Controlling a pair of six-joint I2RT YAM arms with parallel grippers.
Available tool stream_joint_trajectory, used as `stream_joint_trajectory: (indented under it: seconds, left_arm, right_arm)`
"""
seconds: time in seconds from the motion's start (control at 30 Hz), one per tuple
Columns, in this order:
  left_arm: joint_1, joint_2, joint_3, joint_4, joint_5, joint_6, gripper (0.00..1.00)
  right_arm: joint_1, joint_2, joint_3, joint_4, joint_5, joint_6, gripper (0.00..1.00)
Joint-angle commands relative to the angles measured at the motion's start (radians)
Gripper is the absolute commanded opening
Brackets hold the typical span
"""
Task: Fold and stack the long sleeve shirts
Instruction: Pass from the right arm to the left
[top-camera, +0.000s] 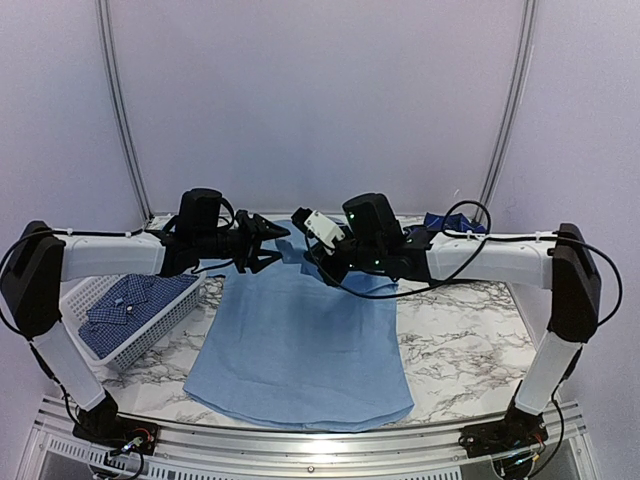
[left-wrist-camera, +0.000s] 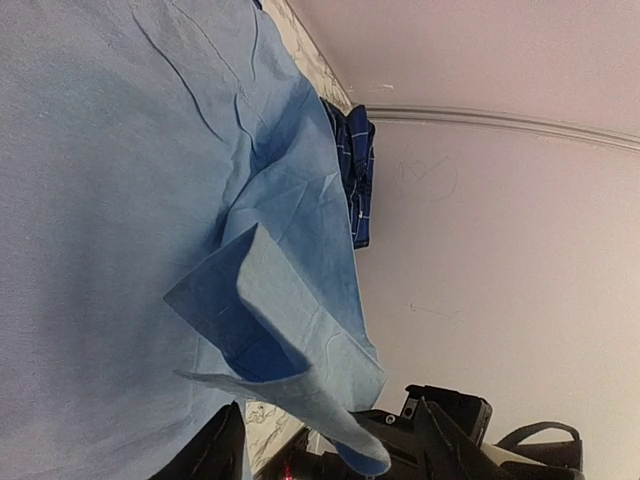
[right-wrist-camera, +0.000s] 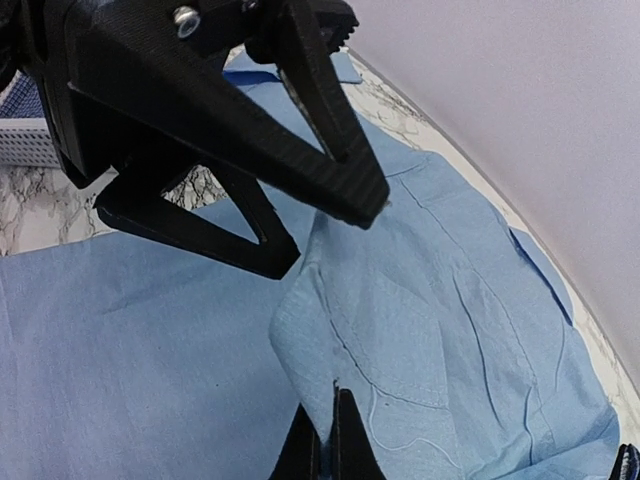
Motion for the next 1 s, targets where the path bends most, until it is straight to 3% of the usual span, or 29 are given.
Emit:
stream_joint_trajectory:
  seconds: [0.0,0.5,0.6,0.7,0.77,0.9,0.97]
  left_arm:
    - [0.004,0.009,0.043,-0.038,-0.026,0.033,0.6]
    - [0.004,0.043,0.041,-0.052,-0.031,0.028,0.41]
    - [0.004,0.049,0.039,-0.052,-0.028,0.019,0.29]
    - [0.005,0.053,0.05,-0.052,-0.027,0.02,0.07]
    - [0.01,0.056,0.069,-0.052,-0.025,0.037,0.0]
    - [0.028,0.043,0.122,-0.06,-0.049,0.113,0.0]
    - [0.043,0.039,0.167,-0.099,-0.065,0.178,0.0]
  right_arm:
    - [0.024,0.021,0.059,-0.037,0.035,-0.035,0.0]
    - [0.037,0.025,0.062,-0.03,0.042,-0.044,0.0]
    - [0.037,0.028,0.06,-0.023,0.051,-0.037,0.0]
    - [0.038,0.042,0.071,-0.023,0.095,-0.021,0.0]
    - [0.037,0.051,0.082,-0.029,0.121,-0.002,0.07]
    - [0.037,0.031,0.074,-0.03,0.167,0.06,0.42]
    - [0.034,0.011,0.066,-0.042,0.189,0.094,0.54]
